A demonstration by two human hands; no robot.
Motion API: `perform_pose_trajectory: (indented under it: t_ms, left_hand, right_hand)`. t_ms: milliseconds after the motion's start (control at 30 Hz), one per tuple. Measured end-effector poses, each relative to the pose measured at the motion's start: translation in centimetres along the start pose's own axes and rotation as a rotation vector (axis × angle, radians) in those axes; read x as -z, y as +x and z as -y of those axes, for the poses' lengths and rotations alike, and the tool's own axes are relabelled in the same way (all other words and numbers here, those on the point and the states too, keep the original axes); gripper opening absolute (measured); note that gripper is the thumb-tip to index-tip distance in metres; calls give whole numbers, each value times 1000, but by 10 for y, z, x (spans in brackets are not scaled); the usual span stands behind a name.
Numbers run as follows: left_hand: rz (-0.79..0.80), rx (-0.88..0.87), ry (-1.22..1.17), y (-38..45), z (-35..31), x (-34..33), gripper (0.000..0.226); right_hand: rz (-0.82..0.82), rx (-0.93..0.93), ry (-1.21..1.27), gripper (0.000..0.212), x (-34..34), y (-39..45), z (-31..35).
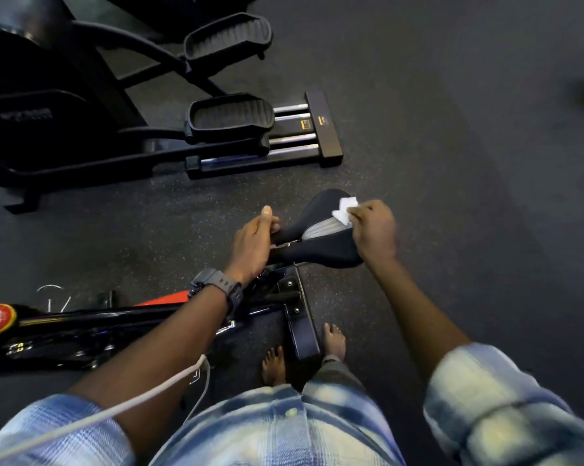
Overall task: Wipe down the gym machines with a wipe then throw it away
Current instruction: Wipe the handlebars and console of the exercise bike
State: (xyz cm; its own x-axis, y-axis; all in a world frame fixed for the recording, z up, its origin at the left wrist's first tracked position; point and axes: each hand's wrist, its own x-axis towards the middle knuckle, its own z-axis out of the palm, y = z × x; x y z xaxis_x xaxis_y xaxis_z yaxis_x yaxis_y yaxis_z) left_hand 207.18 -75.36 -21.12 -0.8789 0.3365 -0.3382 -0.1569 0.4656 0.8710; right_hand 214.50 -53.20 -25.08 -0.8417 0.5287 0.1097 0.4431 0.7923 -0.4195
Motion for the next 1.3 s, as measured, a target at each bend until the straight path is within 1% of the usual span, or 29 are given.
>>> perform_pose_trajectory:
  t_ms: [33, 133, 200, 300, 367, 400, 467, 533, 600, 667, 733, 800, 833, 933, 1000, 1067, 1100, 1167, 1233, 1300]
  left_hand:
    - [-3, 4, -13, 0, -1, 0, 52]
    - [-15, -29, 73, -3, -1, 1, 56]
    - [-24, -67, 140, -4, 0, 3, 54]
    - [-42, -143, 311, -3, 5, 2, 36]
    - [-58, -172, 391, -2, 9, 4, 24]
    - [-62, -187, 423, -1, 11, 5, 21]
    - [-77, -196, 477, 0, 15, 7, 20]
    - [-101, -177, 484, 0, 16, 4, 21]
    - [-117, -172, 463, 1, 15, 2, 23]
    - [-111, -168, 444, 1, 17, 3, 25]
    - [-93, -149, 424, 3, 20, 5, 26]
    - [-92, -128, 421, 1, 23, 7, 28]
    - [-107, -123, 426, 0, 23, 6, 29]
    - [-175, -100, 435, -5, 18, 1, 32]
    - [-206, -64, 403, -8, 15, -2, 32]
    - [-251, -25, 345, -9, 10, -3, 32]
    - [-301, -2, 304, -9, 7, -2, 31]
    - [-412, 45, 224, -14, -6, -2, 29]
    - [-511, 45, 157, -23, -23, 2, 26]
    - [-624, 19, 107, -41, -42, 13, 21]
  right_hand:
    - [25, 58, -14, 17, -5, 12, 14]
    - [126, 174, -85, 19, -15, 43, 48]
    - [217, 286, -136, 20, -18, 41, 70]
    - [342, 505, -14, 18, -12, 4, 97]
    - [408, 574, 15, 13, -3, -6, 82]
    - [407, 564, 13, 13, 3, -4, 68]
    - [374, 440, 61, 14, 9, 5, 48]
    - [377, 374, 75, 15, 6, 2, 57]
    - [427, 424, 47, 17, -5, -15, 86]
    - [435, 483, 48, 18, -6, -22, 93]
    - [489, 482, 20, 18, 5, -12, 74]
    - [486, 438, -54, 16, 12, 3, 60]
    - [482, 422, -86, 15, 12, 6, 63]
    - [491, 467, -111, 16, -6, -12, 94]
    - [517, 445, 24, 15, -9, -16, 96]
    - [585, 394, 200, 13, 0, -2, 84]
    - [616, 385, 259, 12, 6, 8, 79]
    - [611, 372, 375, 9, 15, 24, 82]
    - [594, 394, 509, 8, 22, 33, 102]
    - [610, 462, 604, 8, 34, 33, 128]
